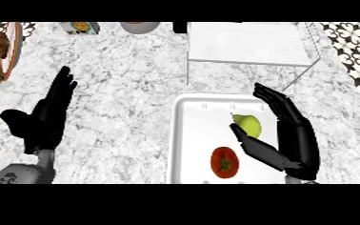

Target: Pick the tomato from the tray and place it in the tiered shelf

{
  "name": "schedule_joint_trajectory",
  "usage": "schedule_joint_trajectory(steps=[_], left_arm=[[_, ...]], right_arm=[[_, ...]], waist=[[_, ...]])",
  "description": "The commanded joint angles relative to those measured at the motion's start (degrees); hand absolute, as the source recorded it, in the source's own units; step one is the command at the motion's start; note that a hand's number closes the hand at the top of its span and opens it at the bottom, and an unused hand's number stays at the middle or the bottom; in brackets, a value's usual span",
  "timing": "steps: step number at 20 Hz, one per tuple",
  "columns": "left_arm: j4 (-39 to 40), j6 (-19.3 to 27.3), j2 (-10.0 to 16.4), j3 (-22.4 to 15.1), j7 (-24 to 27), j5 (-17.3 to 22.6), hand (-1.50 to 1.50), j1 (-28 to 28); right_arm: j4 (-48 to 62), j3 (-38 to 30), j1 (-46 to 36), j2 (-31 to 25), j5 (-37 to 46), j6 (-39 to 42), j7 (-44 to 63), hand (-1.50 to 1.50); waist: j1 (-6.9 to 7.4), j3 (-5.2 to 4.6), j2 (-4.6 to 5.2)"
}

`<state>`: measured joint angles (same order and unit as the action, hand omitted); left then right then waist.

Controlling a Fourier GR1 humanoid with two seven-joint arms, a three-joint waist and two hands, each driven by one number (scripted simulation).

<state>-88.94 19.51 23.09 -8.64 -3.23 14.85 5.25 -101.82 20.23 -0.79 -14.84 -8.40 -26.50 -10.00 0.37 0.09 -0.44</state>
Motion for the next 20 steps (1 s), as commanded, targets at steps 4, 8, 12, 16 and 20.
schedule_joint_trajectory(steps=[4,8,12,16,20], left_arm=[[-3.31,1.91,-1.13,0.70,-1.28,-1.80,0.00,0.08],[-5.12,1.69,-0.01,0.57,-2.59,-1.86,0.00,-0.50],[-5.08,0.24,0.00,0.38,-1.29,-1.58,0.00,-2.08],[-6.03,0.68,0.11,1.50,-2.88,-0.66,0.00,-1.09],[-5.62,1.08,-0.34,0.86,-2.41,-1.80,0.00,-1.10]], right_arm=[[-15.56,6.96,8.83,-8.60,6.21,6.03,0.07,-1.50],[-19.96,8.58,8.59,-20.88,16.04,8.58,13.11,-1.50],[-25.54,14.47,8.50,-24.95,27.02,10.50,25.22,-1.50],[-26.56,14.83,6.69,-30.39,38.85,14.42,37.04,-1.50],[-27.82,18.91,2.70,-29.20,48.49,20.91,50.84,-1.50]], waist=[[-1.09,-0.14,0.10],[-1.16,-0.44,-0.32],[-0.65,-0.56,-0.23],[-0.91,-0.73,-0.46],[-0.22,-0.64,-0.07]])
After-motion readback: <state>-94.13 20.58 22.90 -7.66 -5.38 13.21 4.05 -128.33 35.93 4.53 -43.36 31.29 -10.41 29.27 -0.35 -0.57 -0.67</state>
